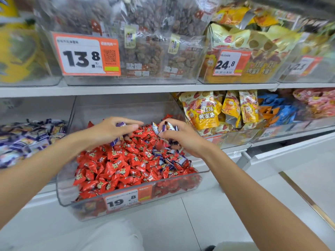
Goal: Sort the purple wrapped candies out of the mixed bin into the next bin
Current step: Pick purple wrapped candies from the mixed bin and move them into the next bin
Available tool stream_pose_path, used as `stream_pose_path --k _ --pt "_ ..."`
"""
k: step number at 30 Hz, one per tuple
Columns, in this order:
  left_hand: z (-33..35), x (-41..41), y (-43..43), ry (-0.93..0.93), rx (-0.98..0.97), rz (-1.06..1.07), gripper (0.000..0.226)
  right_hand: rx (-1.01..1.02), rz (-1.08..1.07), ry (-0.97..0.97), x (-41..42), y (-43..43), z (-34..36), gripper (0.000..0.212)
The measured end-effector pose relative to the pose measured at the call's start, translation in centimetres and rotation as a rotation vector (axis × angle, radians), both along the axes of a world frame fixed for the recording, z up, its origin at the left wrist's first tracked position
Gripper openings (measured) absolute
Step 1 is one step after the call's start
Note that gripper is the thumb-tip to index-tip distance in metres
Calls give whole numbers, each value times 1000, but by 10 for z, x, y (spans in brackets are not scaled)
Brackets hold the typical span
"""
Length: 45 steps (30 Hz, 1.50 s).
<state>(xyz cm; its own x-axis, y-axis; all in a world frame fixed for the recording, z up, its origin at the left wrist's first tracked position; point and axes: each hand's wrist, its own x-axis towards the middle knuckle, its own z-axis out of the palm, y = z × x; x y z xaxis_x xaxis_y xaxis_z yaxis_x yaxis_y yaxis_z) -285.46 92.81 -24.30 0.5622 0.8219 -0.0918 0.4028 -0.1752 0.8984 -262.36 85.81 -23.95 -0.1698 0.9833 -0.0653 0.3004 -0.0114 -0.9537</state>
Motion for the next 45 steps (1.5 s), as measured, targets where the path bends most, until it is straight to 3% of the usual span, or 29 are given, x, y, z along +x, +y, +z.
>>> stream_pose_path --k 2,5,8,12,13,18,21,25,29,31,36,39,42,45 --pt "3 11 -9 87 116 -47 25 23 31 29 -3 -7 11 13" --pt "10 19 -20 77 124 1 40 56 57 -38 -7 -16 24 10" --pt "15 8 -19 90 185 26 21 138 -15 -147 -3 -24 29 7" --pt "17 -14 -12 310 277 -24 59 125 -58 -129 9 -36 30 10" --pt "16 -14 -12 303 270 -9 59 139 -62 -146 12 -37 31 8" --pt "10 34 -23 218 238 -91 13 247 -99 -342 34 -42 34 6" --pt "-11 73 -17 350 272 -214 21 247 -147 -353 56 -51 29 4" --pt "-36 100 4 704 358 -349 48 265 -178 -336 76 -62 15 4" --pt "-43 115 13 853 361 -451 48 275 -192 -246 84 -55 3 10" --pt "-49 115 18 790 322 -435 42 277 -178 -226 85 -52 0 18" --pt "-47 97 23 346 161 -228 37 304 -140 -251 90 -53 -3 14" --pt "-42 96 17 285 69 -221 17 309 -135 -234 91 -51 -5 10" --pt "-38 104 9 249 -63 -278 34 305 -132 -204 91 -50 -6 14" --pt "-41 110 7 356 -8 -436 31 292 -135 -179 90 -50 -6 12"
